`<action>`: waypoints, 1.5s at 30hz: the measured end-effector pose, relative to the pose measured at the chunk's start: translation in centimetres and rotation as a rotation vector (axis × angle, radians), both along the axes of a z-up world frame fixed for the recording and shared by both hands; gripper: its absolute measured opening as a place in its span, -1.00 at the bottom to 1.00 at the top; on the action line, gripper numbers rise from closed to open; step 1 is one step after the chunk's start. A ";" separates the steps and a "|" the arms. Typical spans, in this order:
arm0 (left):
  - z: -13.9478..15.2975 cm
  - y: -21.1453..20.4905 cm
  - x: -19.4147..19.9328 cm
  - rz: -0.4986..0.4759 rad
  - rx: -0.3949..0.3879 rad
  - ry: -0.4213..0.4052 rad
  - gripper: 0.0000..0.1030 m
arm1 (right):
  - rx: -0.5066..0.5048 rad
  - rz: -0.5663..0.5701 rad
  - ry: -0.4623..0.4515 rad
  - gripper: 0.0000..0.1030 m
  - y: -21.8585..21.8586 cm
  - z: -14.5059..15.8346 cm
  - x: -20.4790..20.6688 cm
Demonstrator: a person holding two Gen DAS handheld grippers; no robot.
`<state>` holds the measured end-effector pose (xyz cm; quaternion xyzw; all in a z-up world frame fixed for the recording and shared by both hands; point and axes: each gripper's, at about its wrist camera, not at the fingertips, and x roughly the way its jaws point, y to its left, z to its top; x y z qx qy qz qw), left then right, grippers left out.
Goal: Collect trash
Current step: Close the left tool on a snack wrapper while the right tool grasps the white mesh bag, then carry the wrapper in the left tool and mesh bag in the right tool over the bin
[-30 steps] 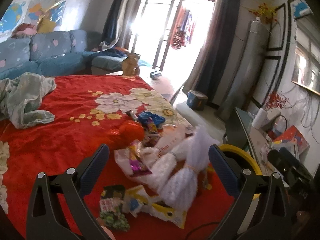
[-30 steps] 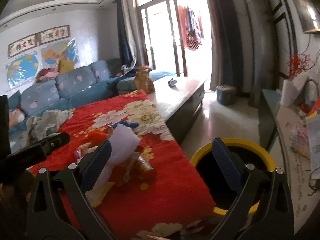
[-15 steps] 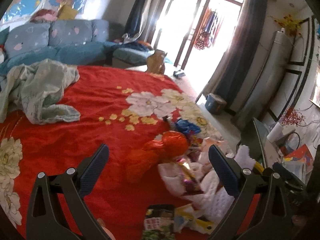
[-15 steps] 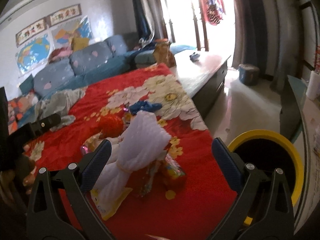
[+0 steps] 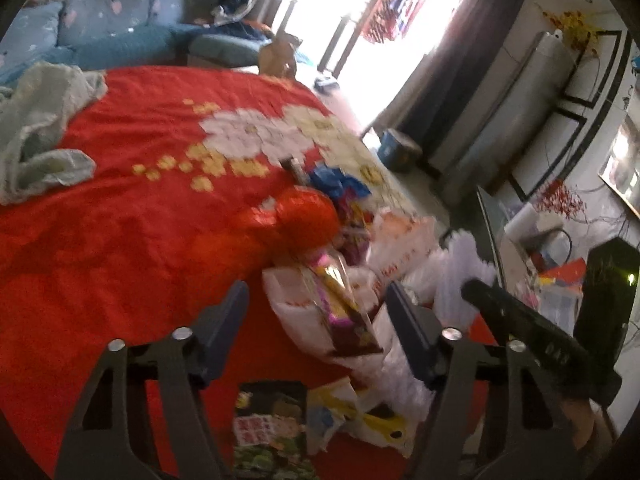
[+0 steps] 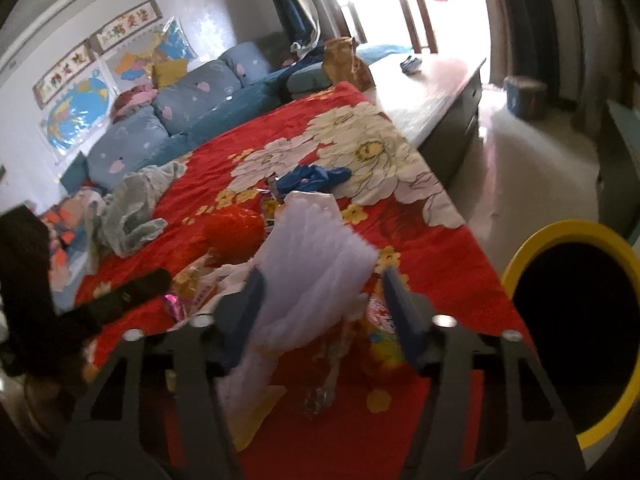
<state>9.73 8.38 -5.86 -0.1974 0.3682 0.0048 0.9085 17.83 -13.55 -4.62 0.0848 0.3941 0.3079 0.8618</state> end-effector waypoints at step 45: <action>6.1 -9.7 0.1 -0.207 0.040 -0.169 -0.64 | 0.165 -0.269 -0.146 -0.79 -12.0 5.7 -0.8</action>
